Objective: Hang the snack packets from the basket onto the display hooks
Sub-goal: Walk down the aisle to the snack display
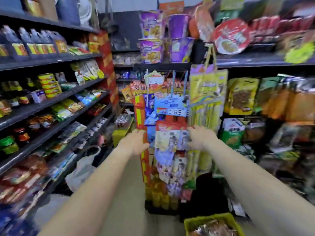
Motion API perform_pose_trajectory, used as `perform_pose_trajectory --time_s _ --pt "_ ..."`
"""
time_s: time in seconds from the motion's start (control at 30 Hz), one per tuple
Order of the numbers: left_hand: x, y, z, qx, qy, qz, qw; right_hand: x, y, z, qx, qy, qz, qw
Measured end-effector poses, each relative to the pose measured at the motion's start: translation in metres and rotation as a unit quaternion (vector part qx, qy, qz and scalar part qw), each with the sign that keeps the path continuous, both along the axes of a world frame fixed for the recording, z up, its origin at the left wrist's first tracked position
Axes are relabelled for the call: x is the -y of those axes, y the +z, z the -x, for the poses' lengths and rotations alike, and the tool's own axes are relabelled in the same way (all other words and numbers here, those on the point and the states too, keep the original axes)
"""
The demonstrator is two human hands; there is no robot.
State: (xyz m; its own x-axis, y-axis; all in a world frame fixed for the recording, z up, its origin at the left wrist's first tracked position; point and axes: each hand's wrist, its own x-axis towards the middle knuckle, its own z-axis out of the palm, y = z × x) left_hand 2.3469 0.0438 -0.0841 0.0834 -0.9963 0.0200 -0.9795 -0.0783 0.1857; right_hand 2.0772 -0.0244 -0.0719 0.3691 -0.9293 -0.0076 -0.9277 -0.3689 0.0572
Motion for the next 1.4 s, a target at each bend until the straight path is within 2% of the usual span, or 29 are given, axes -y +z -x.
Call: perform_pose_trajectory --time_s 0.1,0.3,0.57,0.8,0.97,1.07,1.27,1.4 --pt "0.025 -0.001 0.054 -0.010 -0.074 0.000 0.997 0.000 0.004 0.062 -0.020 -0.073 -0.010 0.997" --pt "0.065 -0.013 0.129 0.016 -0.178 0.006 0.984 0.009 -0.001 0.147 0.007 -0.187 -0.028 0.982" --pt "0.122 -0.041 0.211 -0.001 -0.218 -0.041 0.975 0.063 -0.038 0.203 0.012 -0.180 -0.057 0.982" --pt "0.187 -0.097 0.322 -0.013 -0.195 -0.092 0.976 0.146 -0.093 0.286 0.033 -0.147 -0.089 0.984" --pt "0.235 -0.176 0.398 -0.040 -0.147 -0.110 0.982 0.214 -0.176 0.351 0.009 -0.104 -0.139 0.985" --pt "0.261 -0.245 0.427 -0.048 -0.135 -0.152 0.978 0.243 -0.244 0.376 0.024 -0.107 -0.163 0.981" --pt "0.310 -0.417 0.428 -0.040 -0.125 -0.206 0.970 0.276 -0.432 0.385 0.030 -0.115 -0.187 0.975" --pt "0.310 -0.529 0.419 -0.029 -0.113 -0.199 0.973 0.280 -0.547 0.382 0.003 -0.084 -0.185 0.979"
